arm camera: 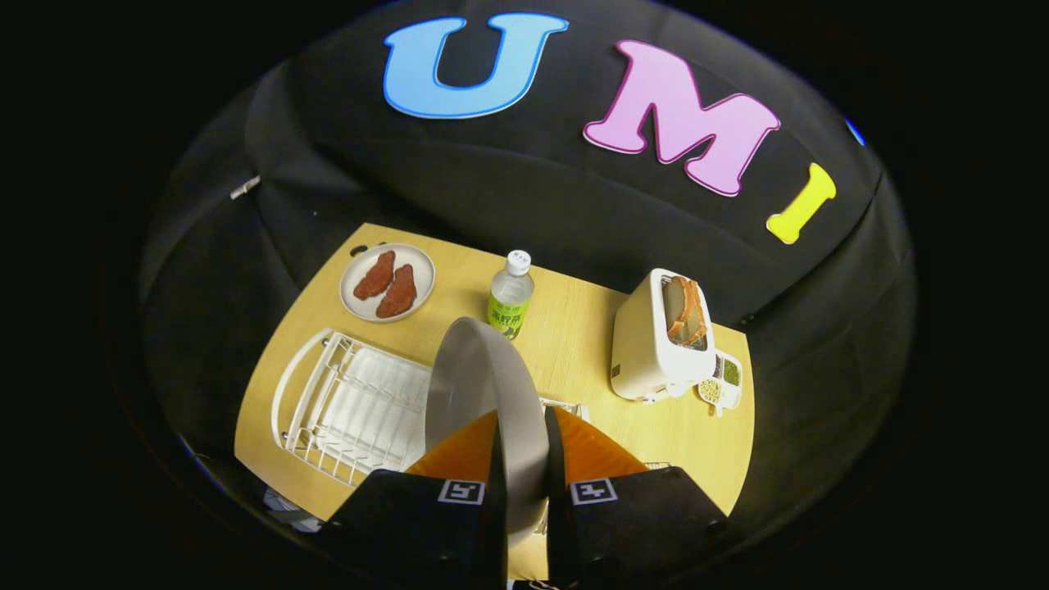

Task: Take the plate from the dish rack, then take the spoon from the basket and place it into the plate.

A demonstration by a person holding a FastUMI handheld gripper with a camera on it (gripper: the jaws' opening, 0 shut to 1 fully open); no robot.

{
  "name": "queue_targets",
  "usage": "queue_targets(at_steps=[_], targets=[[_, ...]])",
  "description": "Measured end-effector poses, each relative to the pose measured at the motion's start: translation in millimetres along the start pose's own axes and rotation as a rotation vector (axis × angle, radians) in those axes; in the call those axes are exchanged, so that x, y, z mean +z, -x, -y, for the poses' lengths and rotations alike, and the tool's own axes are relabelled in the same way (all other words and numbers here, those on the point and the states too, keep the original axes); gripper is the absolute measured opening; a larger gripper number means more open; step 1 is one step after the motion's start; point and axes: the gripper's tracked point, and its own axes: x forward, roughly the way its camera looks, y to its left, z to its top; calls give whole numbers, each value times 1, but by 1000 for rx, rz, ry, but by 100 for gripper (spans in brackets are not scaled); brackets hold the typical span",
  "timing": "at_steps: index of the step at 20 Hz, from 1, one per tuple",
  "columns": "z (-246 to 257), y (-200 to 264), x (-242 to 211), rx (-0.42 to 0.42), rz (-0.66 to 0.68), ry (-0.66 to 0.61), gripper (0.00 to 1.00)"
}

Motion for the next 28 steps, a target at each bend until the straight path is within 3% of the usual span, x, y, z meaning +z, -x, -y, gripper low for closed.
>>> queue_targets(at_steps=[7, 13, 21, 28], targets=[[58, 73, -16, 113, 93, -132, 23], [119, 105, -100, 181, 57, -270, 23], [179, 99, -219, 191, -9, -432, 23], [169, 63, -316, 256, -130, -601, 23]])
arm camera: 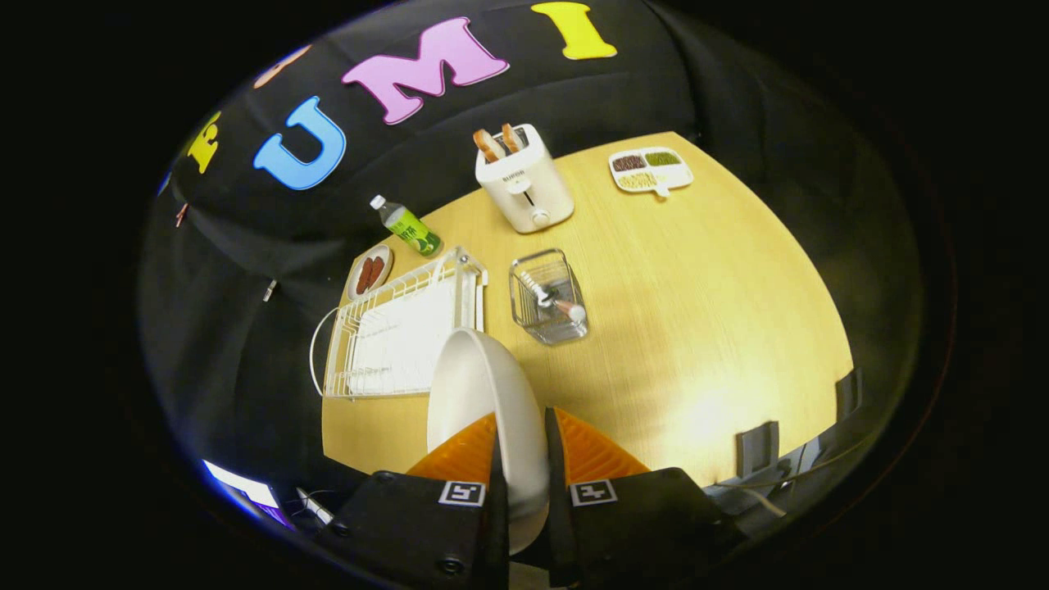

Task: Take the plate from the dish rack, then take the spoon from the basket and place it into the plate.

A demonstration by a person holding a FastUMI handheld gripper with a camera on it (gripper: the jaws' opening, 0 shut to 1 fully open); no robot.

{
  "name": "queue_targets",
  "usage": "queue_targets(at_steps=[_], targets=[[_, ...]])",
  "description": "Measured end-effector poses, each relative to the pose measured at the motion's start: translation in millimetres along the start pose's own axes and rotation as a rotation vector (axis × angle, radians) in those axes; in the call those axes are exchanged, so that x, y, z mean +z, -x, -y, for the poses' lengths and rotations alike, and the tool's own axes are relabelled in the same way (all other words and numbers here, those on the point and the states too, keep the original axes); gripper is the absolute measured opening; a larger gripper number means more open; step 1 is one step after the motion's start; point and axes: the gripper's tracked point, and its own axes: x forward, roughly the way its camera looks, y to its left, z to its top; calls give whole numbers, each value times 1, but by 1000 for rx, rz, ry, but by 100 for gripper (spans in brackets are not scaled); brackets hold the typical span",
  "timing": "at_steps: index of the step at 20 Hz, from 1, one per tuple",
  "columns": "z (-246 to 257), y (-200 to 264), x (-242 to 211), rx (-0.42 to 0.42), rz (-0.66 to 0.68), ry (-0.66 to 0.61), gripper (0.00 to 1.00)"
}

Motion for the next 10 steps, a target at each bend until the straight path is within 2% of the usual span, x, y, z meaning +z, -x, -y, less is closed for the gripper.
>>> queue_targets(at_steps=[3, 10], targets=[[14, -20, -28, 29, -28, -65, 23], [43, -61, -56, 47, -33, -136, 23]])
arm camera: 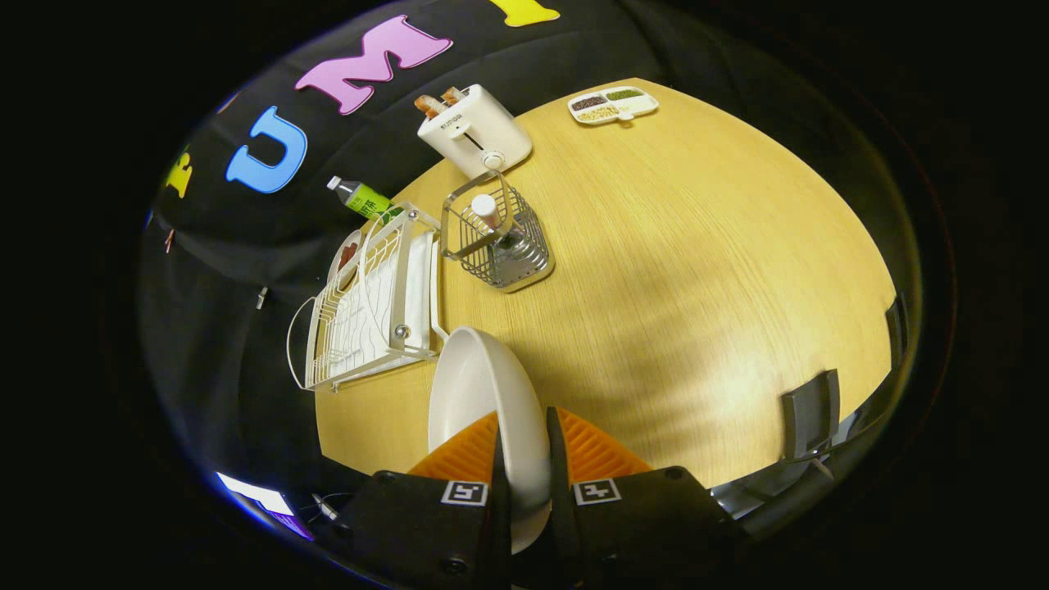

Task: Take the plate from the dish rack, then take the spoon from the basket and place it into the plate.

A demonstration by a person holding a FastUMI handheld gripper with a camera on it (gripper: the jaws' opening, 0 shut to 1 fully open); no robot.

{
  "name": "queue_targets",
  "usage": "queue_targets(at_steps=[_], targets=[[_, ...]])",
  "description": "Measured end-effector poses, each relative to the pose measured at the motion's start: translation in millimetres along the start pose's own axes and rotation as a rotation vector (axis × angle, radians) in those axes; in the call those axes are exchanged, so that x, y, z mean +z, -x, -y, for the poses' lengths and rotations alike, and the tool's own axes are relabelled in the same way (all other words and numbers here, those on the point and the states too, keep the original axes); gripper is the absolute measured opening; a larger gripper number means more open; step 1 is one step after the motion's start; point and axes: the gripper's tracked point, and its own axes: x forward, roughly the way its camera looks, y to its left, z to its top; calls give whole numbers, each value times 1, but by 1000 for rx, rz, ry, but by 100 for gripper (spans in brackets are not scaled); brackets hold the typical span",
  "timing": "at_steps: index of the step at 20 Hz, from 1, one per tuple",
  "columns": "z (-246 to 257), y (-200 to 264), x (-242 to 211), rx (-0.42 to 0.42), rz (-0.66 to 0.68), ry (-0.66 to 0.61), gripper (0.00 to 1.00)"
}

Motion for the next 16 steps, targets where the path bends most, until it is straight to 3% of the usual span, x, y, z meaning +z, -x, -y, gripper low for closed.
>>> queue_targets(at_steps=[4, 12, 16], targets=[[10, -18, 0, 18, 12, -106, 23], [7, -32, -1, 20, -2, -131, 24], [14, -33, 7, -5, 22, -168, 30]])
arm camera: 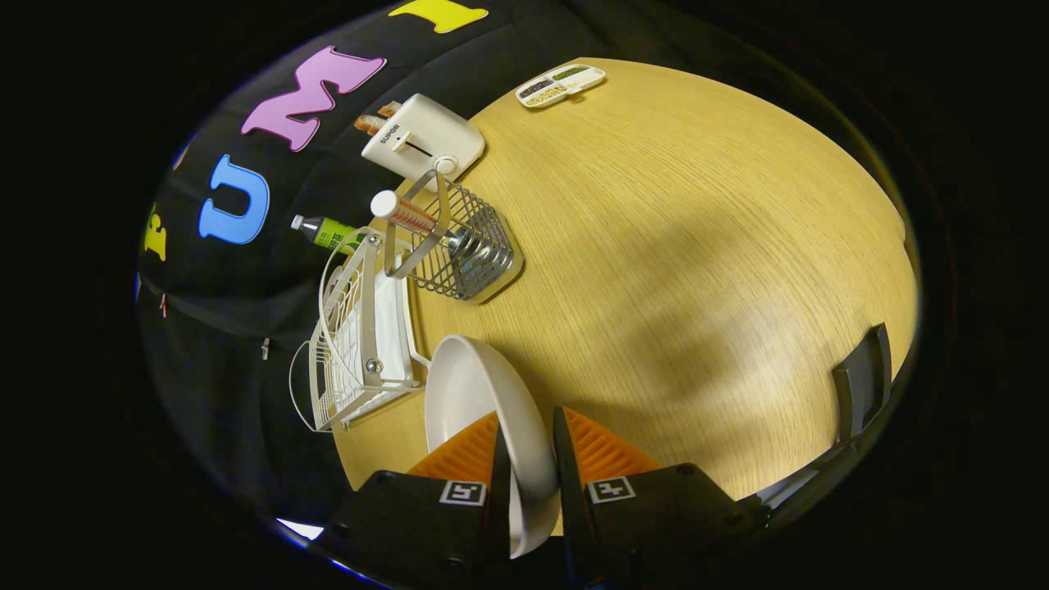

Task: Take the plate from the dish rack, then take the spoon from the basket and place it into the plate.

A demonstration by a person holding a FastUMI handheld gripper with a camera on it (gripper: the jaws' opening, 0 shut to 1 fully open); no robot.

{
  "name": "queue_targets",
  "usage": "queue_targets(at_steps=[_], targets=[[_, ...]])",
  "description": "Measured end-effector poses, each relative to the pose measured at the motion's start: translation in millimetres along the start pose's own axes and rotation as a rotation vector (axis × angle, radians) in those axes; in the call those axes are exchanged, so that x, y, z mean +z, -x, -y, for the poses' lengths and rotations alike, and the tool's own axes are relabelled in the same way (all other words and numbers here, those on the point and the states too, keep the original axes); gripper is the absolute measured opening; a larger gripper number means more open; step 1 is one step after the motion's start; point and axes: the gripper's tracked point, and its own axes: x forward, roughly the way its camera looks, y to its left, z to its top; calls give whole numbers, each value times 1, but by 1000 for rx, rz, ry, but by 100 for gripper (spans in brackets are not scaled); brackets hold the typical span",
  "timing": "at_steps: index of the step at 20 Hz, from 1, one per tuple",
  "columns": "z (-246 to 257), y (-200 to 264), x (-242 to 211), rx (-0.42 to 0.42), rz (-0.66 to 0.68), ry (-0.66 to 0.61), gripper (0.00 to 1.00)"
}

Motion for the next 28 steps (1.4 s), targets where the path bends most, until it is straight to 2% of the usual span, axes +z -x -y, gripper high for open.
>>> queue_targets(at_steps=[2, 3, 4, 6, 8, 9, 10, 12, 17, 23, 28], targets=[[3, 2, 5, -5, 12, -13, 34], [1, 5, 6, 6, 18, -22, 47], [0, 5, 9, 11, 23, -30, 52], [-1, 6, 13, 13, 33, -36, 54], [-2, 9, 13, 13, 37, -17, 79], [-1, 11, 11, 10, 36, -2, 84], [-1, 14, 11, 7, 35, 16, 86], [-3, 19, 11, 2, 36, 58, 97], [-24, 47, 22, 16, 82, 199, 97], [-71, 99, 61, 48, 244, 410, 97], [-108, 135, 100, 40, 366, 587, 97]])
